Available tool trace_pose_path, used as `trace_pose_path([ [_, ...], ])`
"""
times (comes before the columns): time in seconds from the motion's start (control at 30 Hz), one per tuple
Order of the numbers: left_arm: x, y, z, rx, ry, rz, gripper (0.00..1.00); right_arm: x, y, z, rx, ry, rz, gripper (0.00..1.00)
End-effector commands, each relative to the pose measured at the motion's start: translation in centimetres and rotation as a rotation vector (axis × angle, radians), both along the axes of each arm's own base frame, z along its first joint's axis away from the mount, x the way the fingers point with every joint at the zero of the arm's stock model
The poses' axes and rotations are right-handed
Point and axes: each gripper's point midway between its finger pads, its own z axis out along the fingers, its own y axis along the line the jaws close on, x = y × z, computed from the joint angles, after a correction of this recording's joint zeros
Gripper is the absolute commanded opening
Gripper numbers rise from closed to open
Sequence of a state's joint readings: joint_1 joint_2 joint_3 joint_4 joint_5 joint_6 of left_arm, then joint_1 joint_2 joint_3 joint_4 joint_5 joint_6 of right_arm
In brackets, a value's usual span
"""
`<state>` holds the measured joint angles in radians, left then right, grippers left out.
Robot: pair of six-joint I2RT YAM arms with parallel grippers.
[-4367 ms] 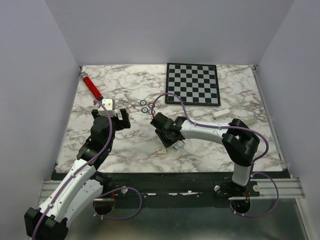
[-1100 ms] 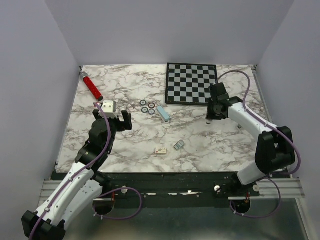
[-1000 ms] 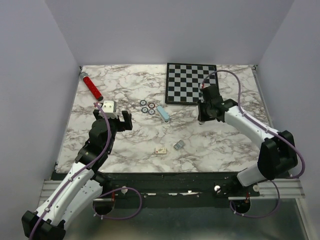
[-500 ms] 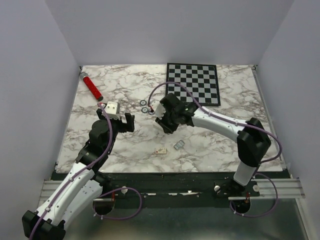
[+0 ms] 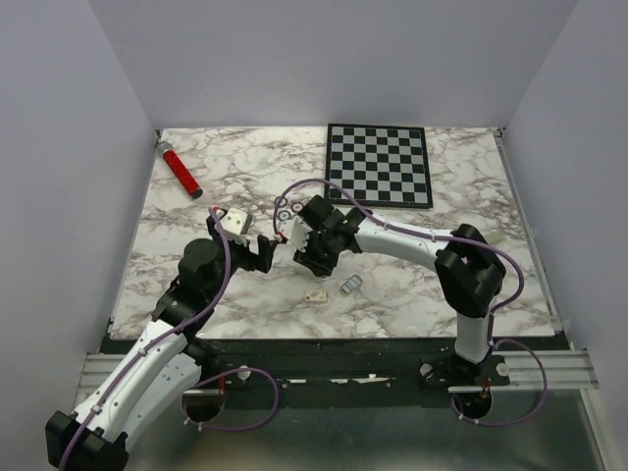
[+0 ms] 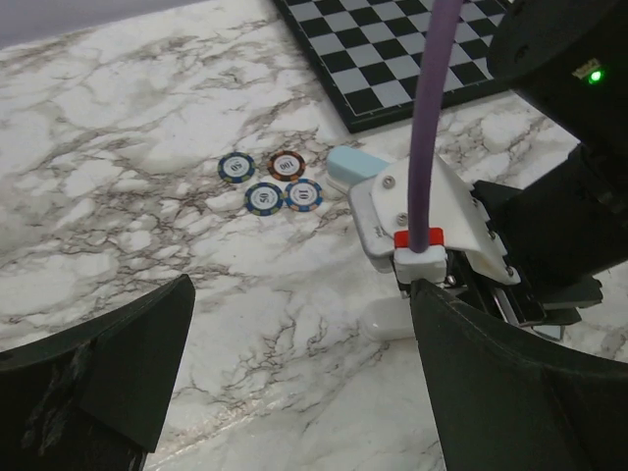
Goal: Load the staples into the stapler
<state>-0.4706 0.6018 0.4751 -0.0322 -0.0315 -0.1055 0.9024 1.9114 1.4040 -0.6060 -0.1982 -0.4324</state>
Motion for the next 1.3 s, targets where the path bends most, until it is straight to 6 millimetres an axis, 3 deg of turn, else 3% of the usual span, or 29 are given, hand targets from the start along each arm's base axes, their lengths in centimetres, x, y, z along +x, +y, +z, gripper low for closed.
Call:
trace_pose_path([
  [0.0,-1.1,-2.4,-0.5,0.003,0.036,-0.151,0.99,-0.1,1.8,3.5,0.125,-0.028,-0.002,0.48],
  [0.03,-1.4,-2.7,-0.5,0.005,0.029,-0.177,0.99,-0.3,1.6,3.9,0.139,-0.026,-0.026,0.56],
  [0.1,-1.8,-3.3,-0.5,0.014,0.019,-0.226,0.99,-0.1,1.6,4.9,0.178,-0.052,-0.063,0.62],
  [0.13,-1.8,-3.4,-0.6,0.019,0.023,-0.23,0.99,0.1,1.4,6.5,0.216,-0.079,-0.11,0.7],
  [0.33,-1.6,-4.6,-0.4,0.12,0.024,-0.34,0.99,2.0,-2.5,7.9,0.283,-0.093,-0.443,0.84],
  [0.37,-1.5,-4.8,-0.6,0.14,0.026,-0.359,0.99,2.2,-3.3,9.2,0.318,-0.098,-0.487,0.85],
  [0.43,-1.1,-5.6,-0.9,0.185,0.035,-0.41,0.99,3.6,-6.0,8.9,0.35,-0.083,-0.668,0.85],
  [0.47,-0.9,-5.8,-1.2,0.219,0.024,-0.439,0.99,4.4,-6.9,10.6,0.425,-0.127,-0.724,0.86],
  [0.5,-0.9,-6.4,-1.4,0.233,0.021,-0.479,0.99,4.6,-9.0,9.6,0.43,-0.134,-0.794,0.86],
  [0.57,-0.9,-7.9,-2.1,0.266,0.035,-0.584,0.99,5.3,-11.3,10.1,0.488,-0.177,-0.935,0.92],
  [0.6,-0.9,-8.4,-2.2,0.279,0.042,-0.619,0.99,5.6,-12.2,12.7,0.583,-0.234,-0.961,0.92],
  [0.63,-0.7,-8.9,-2.8,0.304,0.07,-0.65,0.99,5.4,-13.8,11.7,0.567,-0.268,-1.023,0.97],
  [0.7,-0.4,-9.5,-3.8,0.386,0.064,-0.701,0.99,5.2,-15.2,13.7,0.651,-0.342,-1.06,0.98],
  [0.73,-0.7,-10.5,-4.7,0.427,0.094,-0.747,0.99,5.2,-16.2,14.0,0.663,-0.379,-1.091,0.98],
  [0.77,-0.7,-10.8,-5.1,0.455,0.104,-0.769,0.99,4.8,-17.1,13.1,0.648,-0.393,-1.116,0.98],
  [0.83,-1.2,-11.9,-5.4,0.514,0.11,-0.839,0.99,4.5,-18.6,14.1,0.686,-0.442,-1.176,0.98],
  [0.93,-1.2,-12.6,-7.9,0.583,0.16,-0.901,0.98,3.7,-19.5,14.5,0.701,-0.478,-1.152,0.98],
  [1.03,-1.5,-13.2,-9.1,0.655,0.174,-0.947,0.94,3.4,-20.1,14.2,0.707,-0.503,-1.145,0.98],
  [1.13,-1.5,-13.7,-10.2,0.701,0.219,-0.989,0.91,2.6,-18.4,14.4,0.727,-0.498,-0.982,0.98],
  [1.27,-1.3,-14.6,-11.7,0.747,0.249,-1.034,0.9,1.9,-18.2,14.7,0.794,-0.445,-1.017,0.98],
])
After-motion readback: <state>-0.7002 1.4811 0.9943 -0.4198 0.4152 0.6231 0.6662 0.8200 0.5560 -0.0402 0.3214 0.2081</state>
